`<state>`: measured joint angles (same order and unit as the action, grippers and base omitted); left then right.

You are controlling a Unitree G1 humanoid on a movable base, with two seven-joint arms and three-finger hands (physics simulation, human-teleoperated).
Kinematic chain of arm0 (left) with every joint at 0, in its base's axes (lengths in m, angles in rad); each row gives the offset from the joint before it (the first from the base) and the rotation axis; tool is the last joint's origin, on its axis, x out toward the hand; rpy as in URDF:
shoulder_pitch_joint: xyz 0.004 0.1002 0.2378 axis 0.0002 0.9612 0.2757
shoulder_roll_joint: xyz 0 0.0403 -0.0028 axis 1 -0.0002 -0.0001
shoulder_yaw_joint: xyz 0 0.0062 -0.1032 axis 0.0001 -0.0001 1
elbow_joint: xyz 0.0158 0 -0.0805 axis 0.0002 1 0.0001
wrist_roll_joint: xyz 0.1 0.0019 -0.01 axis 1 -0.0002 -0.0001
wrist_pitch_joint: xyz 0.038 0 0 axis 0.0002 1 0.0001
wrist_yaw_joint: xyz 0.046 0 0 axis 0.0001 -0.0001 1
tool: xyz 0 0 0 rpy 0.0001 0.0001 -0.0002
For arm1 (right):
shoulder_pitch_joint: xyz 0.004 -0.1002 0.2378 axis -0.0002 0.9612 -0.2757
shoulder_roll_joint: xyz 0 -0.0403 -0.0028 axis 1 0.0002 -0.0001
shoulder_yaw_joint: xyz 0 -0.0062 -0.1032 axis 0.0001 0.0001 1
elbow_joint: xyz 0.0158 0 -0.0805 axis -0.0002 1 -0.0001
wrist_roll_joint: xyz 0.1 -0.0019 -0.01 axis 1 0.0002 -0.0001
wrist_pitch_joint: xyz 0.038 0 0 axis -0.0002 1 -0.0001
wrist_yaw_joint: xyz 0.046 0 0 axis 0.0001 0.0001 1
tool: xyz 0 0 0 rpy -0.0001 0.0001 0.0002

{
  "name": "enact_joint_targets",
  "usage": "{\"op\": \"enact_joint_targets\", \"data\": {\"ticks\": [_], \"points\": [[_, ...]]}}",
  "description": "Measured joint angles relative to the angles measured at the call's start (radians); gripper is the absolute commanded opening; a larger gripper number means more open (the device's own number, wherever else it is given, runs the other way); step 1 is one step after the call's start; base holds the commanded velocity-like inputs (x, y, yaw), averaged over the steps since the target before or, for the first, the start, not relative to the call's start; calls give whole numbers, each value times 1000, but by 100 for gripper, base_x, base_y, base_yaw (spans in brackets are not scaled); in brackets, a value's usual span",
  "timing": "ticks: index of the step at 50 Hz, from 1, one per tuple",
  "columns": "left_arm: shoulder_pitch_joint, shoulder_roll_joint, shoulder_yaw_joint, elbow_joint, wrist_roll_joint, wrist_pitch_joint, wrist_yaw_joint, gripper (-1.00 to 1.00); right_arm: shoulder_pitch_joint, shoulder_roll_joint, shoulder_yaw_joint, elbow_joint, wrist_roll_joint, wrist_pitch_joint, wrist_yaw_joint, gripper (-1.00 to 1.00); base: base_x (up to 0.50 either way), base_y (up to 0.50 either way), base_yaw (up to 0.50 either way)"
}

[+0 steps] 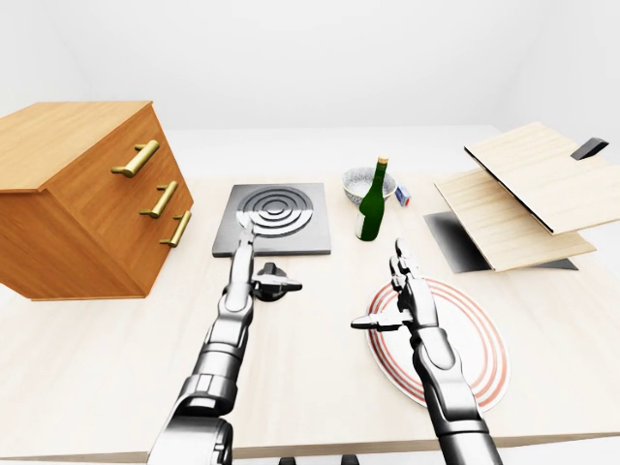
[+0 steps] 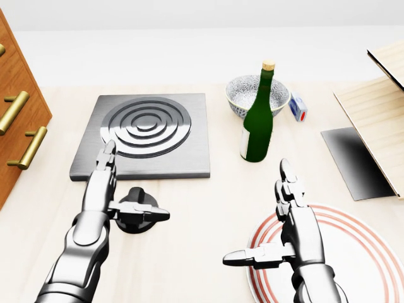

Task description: Turn on the stove.

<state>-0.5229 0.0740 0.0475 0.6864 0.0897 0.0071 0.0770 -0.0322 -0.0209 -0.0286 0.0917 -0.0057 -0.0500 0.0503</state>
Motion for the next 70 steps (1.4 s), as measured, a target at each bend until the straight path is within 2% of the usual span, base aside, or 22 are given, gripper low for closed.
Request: {"op": "enact_joint_targets", "data": {"ticks": [6,16,25,39,70], "points": [[41,3,1,1,4,-35,-3,100,-1,0,0,4,-1,0,0,100,0,0,0],[97,5,2,-16,10,-69,-12,100,-1,0,2,3,-3,2,0,100,0,0,0],[154,-2,-6,-78,25,-74,-28,100,-1,0,1,4,-3,1,1,100,0,0,0],[177,-10,-11,-77,44,-94,-33,100,-2,0,0,8,-2,0,1,100,0,0,0],[178,-21,-26,-11,84,-94,-14,100,-3,-1,-1,8,-1,0,2,100,0,0,0]]}}
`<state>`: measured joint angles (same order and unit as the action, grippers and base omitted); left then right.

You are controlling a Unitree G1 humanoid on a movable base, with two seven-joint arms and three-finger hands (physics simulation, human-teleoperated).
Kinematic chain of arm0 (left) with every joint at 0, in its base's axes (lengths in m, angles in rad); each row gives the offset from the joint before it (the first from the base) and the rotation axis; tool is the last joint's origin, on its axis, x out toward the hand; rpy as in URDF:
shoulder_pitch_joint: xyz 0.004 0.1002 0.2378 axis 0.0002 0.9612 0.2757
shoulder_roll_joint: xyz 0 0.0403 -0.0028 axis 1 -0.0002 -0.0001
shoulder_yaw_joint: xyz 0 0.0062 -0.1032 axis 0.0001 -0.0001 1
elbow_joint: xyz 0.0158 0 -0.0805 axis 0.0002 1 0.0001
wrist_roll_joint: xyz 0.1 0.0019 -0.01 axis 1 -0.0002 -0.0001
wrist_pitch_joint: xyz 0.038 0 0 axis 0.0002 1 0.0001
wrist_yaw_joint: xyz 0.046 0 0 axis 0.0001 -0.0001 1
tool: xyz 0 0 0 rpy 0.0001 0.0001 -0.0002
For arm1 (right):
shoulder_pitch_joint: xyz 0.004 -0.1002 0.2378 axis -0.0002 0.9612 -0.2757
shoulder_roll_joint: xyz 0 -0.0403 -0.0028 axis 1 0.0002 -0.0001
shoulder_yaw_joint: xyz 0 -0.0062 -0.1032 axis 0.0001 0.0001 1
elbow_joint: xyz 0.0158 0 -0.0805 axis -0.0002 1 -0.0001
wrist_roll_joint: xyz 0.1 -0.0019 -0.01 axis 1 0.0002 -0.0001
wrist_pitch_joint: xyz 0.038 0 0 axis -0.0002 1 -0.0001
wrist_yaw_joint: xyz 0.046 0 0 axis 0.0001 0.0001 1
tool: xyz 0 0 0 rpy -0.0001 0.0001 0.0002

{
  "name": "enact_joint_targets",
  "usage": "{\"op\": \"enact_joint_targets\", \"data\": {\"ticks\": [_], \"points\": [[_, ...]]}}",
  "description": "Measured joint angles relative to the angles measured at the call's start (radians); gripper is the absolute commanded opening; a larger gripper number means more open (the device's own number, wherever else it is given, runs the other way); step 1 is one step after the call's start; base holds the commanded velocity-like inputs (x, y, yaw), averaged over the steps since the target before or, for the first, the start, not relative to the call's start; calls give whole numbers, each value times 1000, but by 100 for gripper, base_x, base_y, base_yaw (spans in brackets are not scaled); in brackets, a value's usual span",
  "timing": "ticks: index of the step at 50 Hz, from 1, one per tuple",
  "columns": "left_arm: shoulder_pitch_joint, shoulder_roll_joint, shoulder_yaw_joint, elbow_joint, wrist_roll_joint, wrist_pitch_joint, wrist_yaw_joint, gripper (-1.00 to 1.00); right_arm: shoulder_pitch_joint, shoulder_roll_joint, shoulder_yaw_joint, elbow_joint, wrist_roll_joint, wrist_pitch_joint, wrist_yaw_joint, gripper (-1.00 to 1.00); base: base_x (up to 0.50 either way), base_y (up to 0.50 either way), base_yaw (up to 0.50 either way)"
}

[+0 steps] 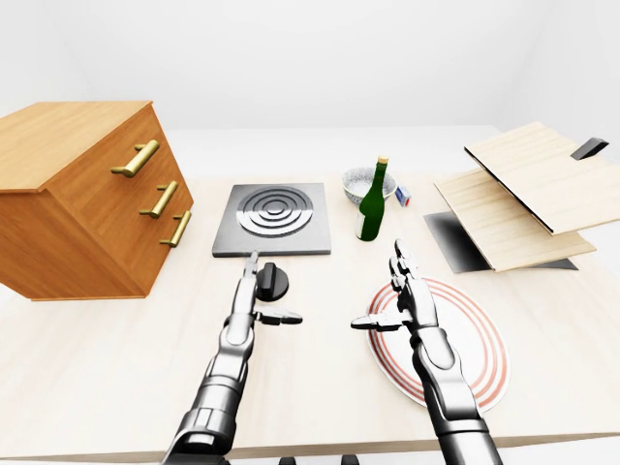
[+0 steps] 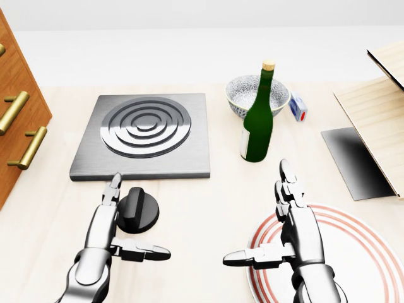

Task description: Turn on the stove.

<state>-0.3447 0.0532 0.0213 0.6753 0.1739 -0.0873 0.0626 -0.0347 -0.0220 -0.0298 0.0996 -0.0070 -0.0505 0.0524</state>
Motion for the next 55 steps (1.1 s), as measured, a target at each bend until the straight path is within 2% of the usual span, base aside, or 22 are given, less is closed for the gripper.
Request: {"op": "enact_joint_targets", "data": {"ticks": [19,32,40,44,48,55], "points": [[45,-11,-17,-55,46,0,-12,100,-3,-1,-2,8,2,-3,0,100,0,0,0],[160,-36,-56,-189,113,2,-27,100,-5,-1,-2,13,1,-6,-1,100,0,0,0],[278,-60,-131,-320,178,13,-40,100,-3,-1,-1,10,1,-6,0,100,0,0,0],[319,-80,-187,-376,208,27,-50,100,-3,-1,-1,11,1,-8,1,100,0,0,0],[346,-99,-241,-428,238,51,-53,100,-2,-1,-2,9,1,-7,1,100,0,0,0],[306,-152,-302,-460,277,116,-52,100,-1,-1,-1,7,2,-7,3,100,0,0,0]]}}
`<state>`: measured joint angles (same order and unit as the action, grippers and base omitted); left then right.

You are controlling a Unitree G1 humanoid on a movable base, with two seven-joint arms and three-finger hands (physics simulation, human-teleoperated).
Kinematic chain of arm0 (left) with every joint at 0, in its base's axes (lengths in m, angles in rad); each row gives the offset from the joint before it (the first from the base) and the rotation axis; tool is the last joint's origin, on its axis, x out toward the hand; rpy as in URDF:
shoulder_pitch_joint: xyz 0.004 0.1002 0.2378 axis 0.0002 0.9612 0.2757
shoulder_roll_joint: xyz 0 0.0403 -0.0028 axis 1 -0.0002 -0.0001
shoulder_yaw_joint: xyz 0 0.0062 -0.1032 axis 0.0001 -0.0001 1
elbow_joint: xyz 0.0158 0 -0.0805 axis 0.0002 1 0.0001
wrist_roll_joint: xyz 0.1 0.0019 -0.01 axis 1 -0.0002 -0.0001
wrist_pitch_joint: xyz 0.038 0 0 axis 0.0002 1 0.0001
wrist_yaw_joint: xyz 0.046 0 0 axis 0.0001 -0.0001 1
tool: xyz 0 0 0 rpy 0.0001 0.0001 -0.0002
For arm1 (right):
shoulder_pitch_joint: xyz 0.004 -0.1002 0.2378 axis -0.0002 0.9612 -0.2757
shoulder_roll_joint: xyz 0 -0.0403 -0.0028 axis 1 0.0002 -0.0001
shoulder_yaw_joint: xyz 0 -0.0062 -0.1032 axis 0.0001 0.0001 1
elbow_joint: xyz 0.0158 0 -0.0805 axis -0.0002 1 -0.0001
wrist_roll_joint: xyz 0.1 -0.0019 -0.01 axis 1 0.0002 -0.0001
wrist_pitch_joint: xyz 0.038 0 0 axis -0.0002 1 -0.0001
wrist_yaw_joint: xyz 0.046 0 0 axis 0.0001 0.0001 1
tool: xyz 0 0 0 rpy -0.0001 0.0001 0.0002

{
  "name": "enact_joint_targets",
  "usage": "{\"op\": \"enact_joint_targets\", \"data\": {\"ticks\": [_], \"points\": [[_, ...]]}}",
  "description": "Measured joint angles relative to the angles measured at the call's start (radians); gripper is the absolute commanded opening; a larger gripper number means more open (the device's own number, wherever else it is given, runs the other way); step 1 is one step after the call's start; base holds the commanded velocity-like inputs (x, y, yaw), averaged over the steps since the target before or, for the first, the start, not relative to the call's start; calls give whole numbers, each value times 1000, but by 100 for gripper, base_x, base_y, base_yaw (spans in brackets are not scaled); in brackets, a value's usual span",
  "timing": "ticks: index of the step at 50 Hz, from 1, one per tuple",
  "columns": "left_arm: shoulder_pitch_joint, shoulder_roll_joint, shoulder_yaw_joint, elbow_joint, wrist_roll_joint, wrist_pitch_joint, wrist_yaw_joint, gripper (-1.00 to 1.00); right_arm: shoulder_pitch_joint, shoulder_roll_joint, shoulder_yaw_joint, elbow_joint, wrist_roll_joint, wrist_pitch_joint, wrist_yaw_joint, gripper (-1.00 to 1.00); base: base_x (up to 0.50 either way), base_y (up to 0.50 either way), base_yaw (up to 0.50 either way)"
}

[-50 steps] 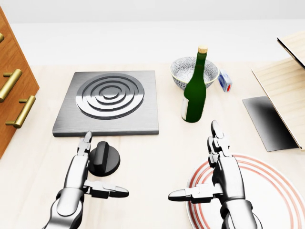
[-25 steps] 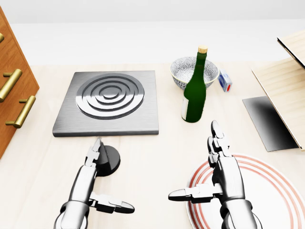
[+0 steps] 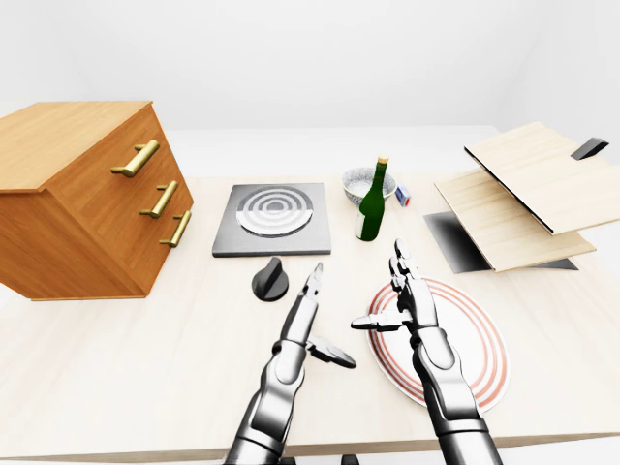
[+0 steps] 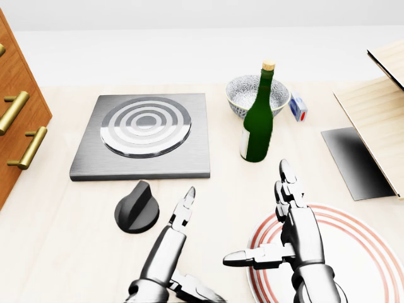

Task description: Turn on the stove.

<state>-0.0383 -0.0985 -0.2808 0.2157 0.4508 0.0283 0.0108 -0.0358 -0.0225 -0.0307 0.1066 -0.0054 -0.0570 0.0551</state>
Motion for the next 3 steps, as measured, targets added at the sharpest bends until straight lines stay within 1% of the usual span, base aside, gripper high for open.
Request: {"op": "enact_joint_targets", "data": {"ticks": [3], "points": [[-49,-35,-12,-13,12,42,-4,100,1,0,0,-2,0,1,1,100,0,0,0]]}}
